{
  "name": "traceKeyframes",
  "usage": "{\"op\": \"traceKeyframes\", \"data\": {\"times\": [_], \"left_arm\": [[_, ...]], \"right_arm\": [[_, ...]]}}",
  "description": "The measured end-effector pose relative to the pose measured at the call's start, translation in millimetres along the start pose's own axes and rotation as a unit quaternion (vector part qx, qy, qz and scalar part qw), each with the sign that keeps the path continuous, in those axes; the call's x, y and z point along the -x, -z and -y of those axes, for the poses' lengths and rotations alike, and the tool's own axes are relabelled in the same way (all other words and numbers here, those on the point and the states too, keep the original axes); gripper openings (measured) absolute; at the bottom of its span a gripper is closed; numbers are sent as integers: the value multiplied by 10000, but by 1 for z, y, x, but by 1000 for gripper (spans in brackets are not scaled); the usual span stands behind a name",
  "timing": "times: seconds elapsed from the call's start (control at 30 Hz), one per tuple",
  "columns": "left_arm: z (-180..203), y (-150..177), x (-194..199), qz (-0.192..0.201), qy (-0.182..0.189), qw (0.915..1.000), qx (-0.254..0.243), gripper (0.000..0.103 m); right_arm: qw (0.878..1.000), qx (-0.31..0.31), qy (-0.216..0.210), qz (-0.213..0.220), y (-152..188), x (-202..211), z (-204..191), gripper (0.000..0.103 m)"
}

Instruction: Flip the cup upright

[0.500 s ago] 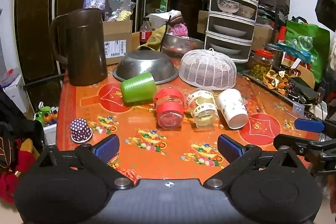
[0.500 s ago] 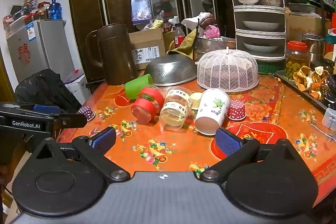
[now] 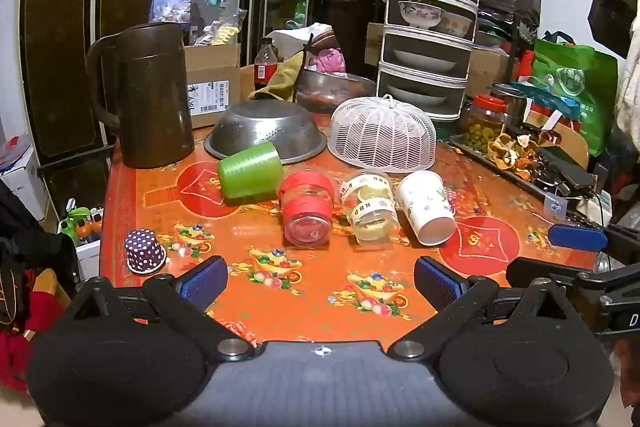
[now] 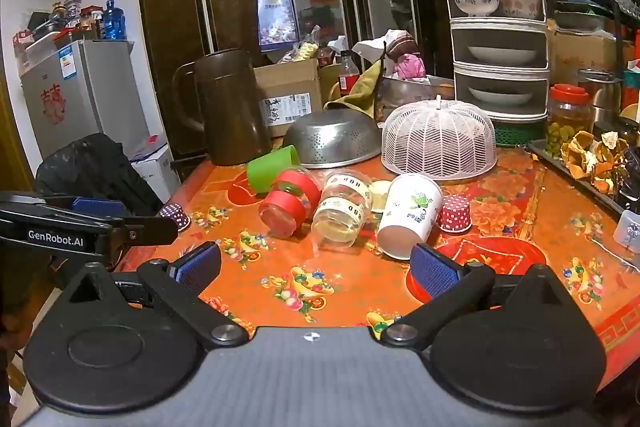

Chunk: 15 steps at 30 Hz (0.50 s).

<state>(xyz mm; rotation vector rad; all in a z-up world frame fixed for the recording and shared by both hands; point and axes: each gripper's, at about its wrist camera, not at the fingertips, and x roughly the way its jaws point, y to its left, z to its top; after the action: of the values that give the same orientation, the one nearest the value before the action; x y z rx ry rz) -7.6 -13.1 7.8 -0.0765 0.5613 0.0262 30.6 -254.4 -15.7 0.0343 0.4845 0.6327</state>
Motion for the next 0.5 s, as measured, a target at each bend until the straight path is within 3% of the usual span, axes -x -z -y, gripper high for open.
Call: {"op": "traceKeyframes", "data": {"times": [0.5], "left_arm": [[-1, 0, 0, -18, 4, 10000, 34, 101]], "right_arm": [[10000, -68, -43, -41, -1, -1, -1, 102]]}}
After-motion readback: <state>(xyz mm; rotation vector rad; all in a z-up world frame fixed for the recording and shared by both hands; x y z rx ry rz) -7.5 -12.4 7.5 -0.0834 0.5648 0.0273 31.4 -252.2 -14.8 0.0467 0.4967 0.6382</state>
